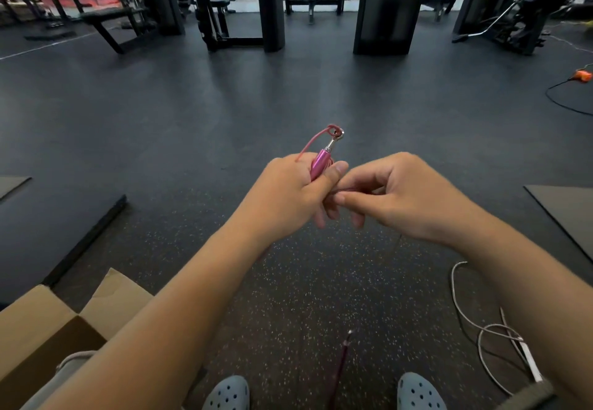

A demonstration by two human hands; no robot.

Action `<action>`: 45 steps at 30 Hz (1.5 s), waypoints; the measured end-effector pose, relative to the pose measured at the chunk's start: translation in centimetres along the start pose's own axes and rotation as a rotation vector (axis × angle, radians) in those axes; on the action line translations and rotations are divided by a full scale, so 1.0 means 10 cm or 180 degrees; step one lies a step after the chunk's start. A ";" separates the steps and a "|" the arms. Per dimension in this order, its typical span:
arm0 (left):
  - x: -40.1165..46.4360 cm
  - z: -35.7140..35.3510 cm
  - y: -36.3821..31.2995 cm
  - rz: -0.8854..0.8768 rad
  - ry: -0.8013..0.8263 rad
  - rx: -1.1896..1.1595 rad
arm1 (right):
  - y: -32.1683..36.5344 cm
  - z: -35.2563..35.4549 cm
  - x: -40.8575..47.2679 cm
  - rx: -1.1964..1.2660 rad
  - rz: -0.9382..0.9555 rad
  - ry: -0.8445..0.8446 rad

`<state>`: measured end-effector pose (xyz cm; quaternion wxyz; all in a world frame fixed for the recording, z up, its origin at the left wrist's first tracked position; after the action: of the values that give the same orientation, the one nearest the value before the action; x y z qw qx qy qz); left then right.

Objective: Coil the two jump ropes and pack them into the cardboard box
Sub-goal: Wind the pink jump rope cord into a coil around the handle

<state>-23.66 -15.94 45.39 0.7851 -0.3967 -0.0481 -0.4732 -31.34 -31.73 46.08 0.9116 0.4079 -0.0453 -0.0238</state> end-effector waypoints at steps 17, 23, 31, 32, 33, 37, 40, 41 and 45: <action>-0.05 -0.07 0.00 0.0598 0.0566 -0.2258 | -0.22 0.21 0.07 0.0069 -0.0167 -0.0809; -0.05 -0.07 0.00 0.0657 0.0212 -0.2643 | -0.21 0.21 0.04 0.0426 -0.0095 -0.0373; -0.05 -0.10 -0.05 0.0742 0.0152 -0.2991 | -0.30 0.14 0.09 0.0580 -0.0569 -0.0730; -0.05 -0.09 -0.05 0.0783 0.0154 -0.3150 | -0.30 0.14 0.09 0.0527 -0.0554 -0.0746; -0.05 -0.08 -0.04 0.0813 0.0150 -0.3318 | -0.29 0.14 0.10 0.0477 -0.0510 -0.0747; -0.06 -0.07 -0.05 0.0718 0.0095 -0.3791 | -0.24 0.10 0.09 0.0446 -0.0242 -0.0454; -0.06 -0.04 -0.07 0.0556 0.0241 -0.4002 | -0.24 0.09 0.08 0.0516 -0.0129 -0.0473; -0.06 -0.03 -0.08 0.0554 0.0214 -0.4007 | -0.25 0.10 0.08 0.0675 -0.0128 -0.0532; -0.04 -0.05 -0.11 0.0543 0.0044 -0.3640 | -0.26 0.12 0.08 0.1117 -0.0338 -0.0634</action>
<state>-24.87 -16.22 45.53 0.4815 -0.7574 0.2525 -0.3616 -30.70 -34.46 45.01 0.8150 0.5580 -0.1171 -0.1037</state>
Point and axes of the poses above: each hand's wrist, its own x-axis towards the middle knuckle, its own z-axis out of the back of the hand, y = z × x, the point moved 2 cm from there along x, towards the middle knuckle, and after that the axes turned 13 degrees about -z, right-handed, at the moved point
